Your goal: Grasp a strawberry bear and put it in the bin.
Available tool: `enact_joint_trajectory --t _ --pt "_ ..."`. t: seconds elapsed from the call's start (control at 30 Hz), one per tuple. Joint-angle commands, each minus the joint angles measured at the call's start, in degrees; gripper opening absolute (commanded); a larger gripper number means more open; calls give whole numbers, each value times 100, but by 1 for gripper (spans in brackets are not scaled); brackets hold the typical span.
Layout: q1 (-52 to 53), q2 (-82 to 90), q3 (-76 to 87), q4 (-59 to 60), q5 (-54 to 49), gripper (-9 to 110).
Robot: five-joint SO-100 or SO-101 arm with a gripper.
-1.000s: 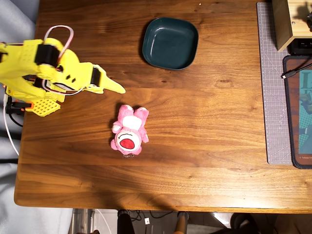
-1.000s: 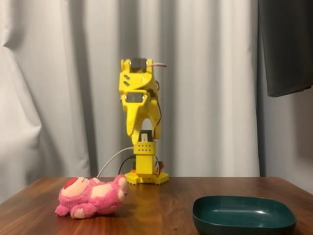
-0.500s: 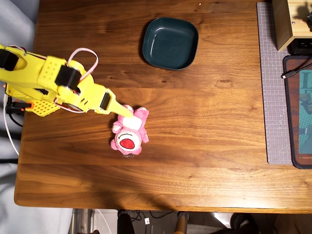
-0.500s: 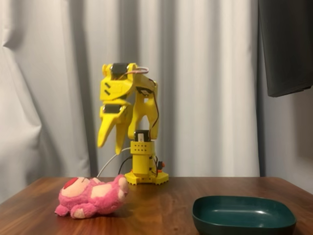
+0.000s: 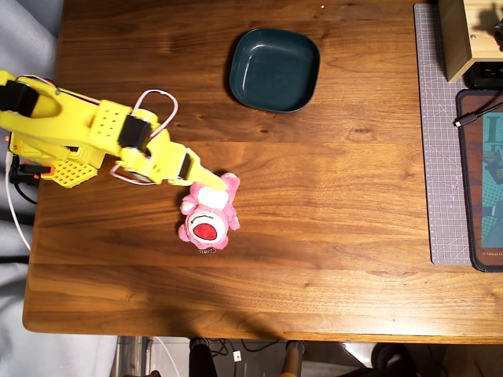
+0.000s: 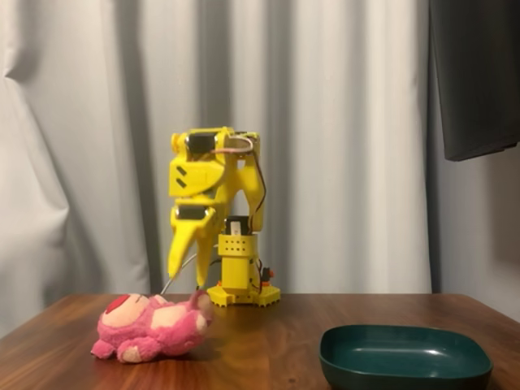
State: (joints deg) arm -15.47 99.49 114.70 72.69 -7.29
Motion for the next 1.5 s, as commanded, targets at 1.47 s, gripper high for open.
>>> enact_joint_trajectory --t 1.47 --pt "-861 -1986 -905 -633 9 45"
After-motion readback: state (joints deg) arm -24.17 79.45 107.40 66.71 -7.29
